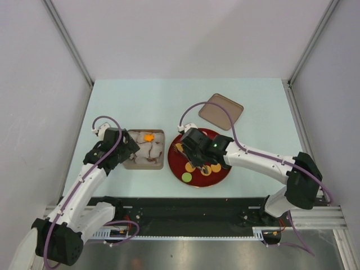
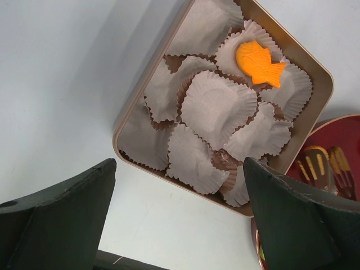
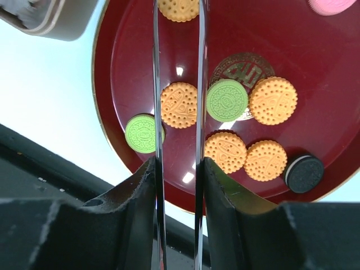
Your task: Pack the cookies
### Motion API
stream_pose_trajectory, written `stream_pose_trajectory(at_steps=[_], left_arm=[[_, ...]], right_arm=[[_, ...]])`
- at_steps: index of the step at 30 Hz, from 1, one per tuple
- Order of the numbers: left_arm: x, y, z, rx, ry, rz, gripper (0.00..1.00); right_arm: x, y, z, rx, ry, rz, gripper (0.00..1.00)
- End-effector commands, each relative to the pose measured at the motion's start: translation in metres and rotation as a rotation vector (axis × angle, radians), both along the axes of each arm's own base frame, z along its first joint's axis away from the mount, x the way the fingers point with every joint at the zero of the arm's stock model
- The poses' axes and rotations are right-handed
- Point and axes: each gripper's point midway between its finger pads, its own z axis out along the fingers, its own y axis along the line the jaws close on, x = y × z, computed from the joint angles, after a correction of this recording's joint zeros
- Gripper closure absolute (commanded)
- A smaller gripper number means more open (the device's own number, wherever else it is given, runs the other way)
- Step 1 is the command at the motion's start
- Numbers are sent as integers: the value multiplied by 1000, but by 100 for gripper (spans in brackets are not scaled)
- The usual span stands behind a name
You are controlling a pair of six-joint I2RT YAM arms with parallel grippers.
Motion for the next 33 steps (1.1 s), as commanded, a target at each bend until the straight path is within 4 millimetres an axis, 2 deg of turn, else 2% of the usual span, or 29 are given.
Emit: stream_pose_trajectory(at_steps=[1, 5, 11, 16, 21, 22, 28, 33], left_arm=[[5, 3, 9, 11, -35, -2, 0], [8, 5, 18, 20, -54, 5, 0], [8, 9, 25, 41, -67, 15, 0], [7, 12, 24, 52, -63, 22, 0], [5, 16, 29, 60, -77, 40, 0], [4, 17, 30, 59, -80, 45, 0], [3, 20, 35, 64, -95, 54, 0], [1, 20, 30, 64, -86, 48, 0]], right_arm=[[9, 0, 57, 118, -111, -27, 71], [14, 6, 93, 185, -158, -23, 71], [16, 26, 109, 246, -164, 15, 71], [9, 60, 117, 298, -145, 99, 71], [4, 90, 102, 273, -114, 165, 71], [3, 96, 106, 283, -117, 178, 71], [4, 118, 95, 260, -95, 222, 71], [3, 130, 86, 251, -76, 242, 70]])
